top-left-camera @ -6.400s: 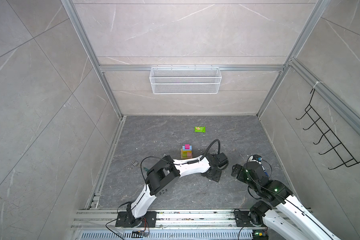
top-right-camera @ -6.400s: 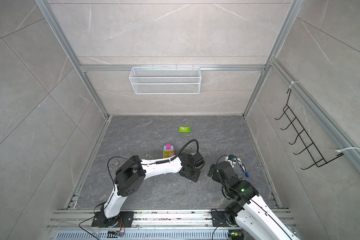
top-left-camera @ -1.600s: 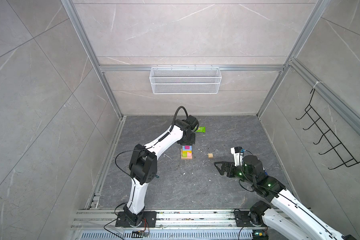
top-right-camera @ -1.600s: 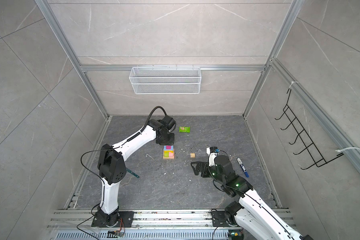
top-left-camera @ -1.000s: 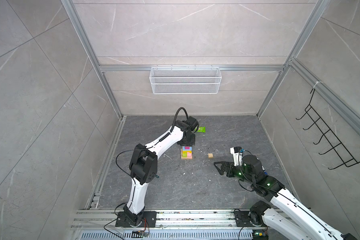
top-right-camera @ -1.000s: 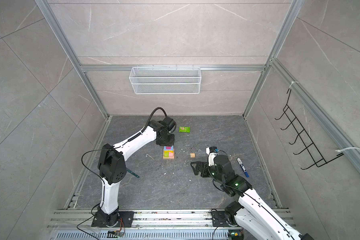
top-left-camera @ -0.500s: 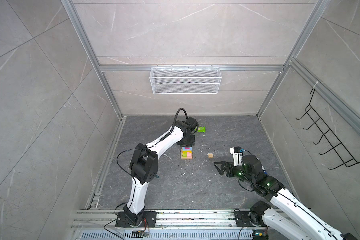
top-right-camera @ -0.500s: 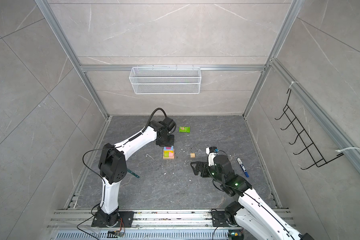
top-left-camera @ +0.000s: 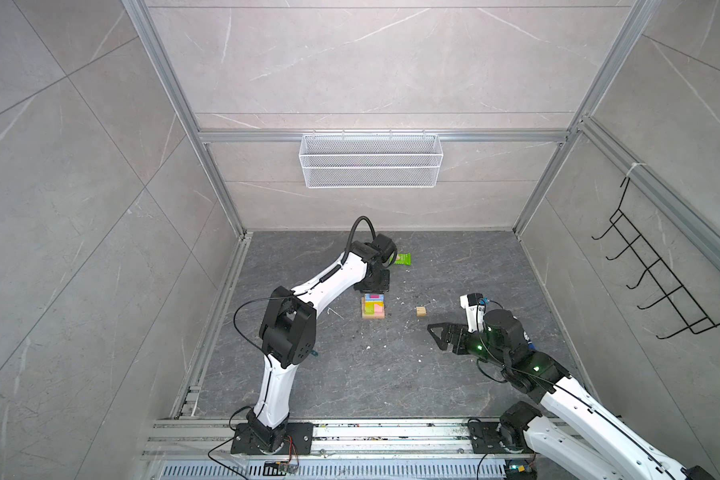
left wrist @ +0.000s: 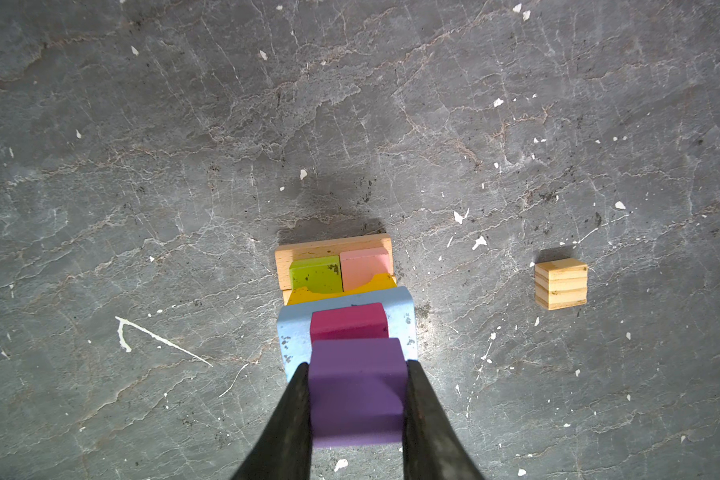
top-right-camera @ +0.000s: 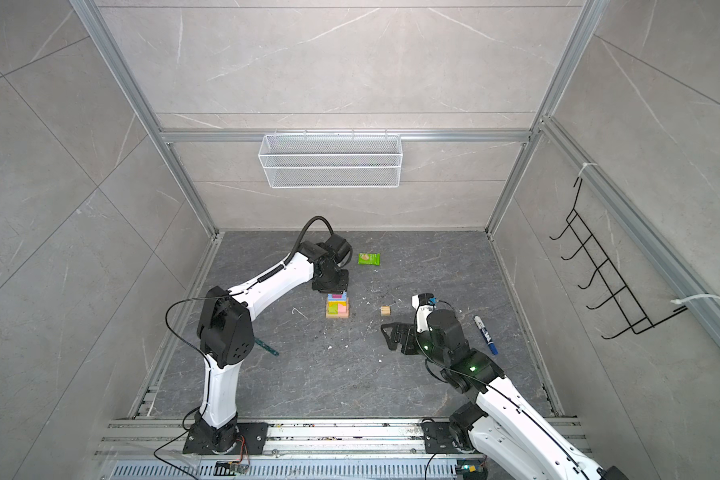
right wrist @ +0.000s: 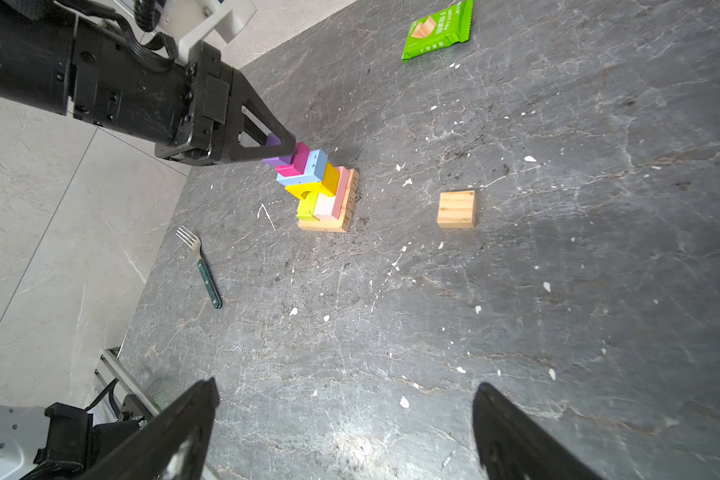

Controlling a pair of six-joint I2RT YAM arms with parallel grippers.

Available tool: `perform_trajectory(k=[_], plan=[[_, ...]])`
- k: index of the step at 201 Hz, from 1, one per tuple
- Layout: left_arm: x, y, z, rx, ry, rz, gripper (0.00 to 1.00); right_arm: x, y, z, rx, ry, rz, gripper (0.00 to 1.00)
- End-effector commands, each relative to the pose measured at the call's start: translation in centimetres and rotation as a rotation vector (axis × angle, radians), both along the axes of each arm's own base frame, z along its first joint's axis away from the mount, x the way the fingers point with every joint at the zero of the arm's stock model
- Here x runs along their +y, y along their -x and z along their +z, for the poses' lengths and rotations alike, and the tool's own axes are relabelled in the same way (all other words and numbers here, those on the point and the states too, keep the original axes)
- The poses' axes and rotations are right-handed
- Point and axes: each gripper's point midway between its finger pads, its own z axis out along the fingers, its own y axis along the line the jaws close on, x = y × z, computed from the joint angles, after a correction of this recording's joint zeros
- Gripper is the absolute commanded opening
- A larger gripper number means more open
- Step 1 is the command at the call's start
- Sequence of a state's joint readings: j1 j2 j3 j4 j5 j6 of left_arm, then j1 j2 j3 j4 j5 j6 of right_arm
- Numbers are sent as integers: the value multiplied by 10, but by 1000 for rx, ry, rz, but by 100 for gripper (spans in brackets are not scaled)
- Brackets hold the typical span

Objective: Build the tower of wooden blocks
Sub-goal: 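Lower the purple cube onto the magenta cube with the left gripper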

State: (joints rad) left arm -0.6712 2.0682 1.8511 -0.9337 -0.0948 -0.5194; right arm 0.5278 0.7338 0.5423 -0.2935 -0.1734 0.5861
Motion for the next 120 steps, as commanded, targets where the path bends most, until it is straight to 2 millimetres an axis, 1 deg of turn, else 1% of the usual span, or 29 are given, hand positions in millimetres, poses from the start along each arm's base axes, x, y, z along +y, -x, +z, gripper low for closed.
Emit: perform_trajectory(k=[1,24,89,107,120], plan=[[1,-1,-6,10,-1,-5,7,2,1,3,-13,-9,12,97],[4,-1,-7,9,-12,0,7,2,1,3,-13,-10,13,97],[1,-1,-9,13,-1,-4,9,1,2,3,-13,-8,8,96],[1,-2,-7,10,2,-3,12,1,2,3,-12,-8,8,96],[-1,-2,-8,13,7,-3,18,1,2,3,-12,-7,9,97]])
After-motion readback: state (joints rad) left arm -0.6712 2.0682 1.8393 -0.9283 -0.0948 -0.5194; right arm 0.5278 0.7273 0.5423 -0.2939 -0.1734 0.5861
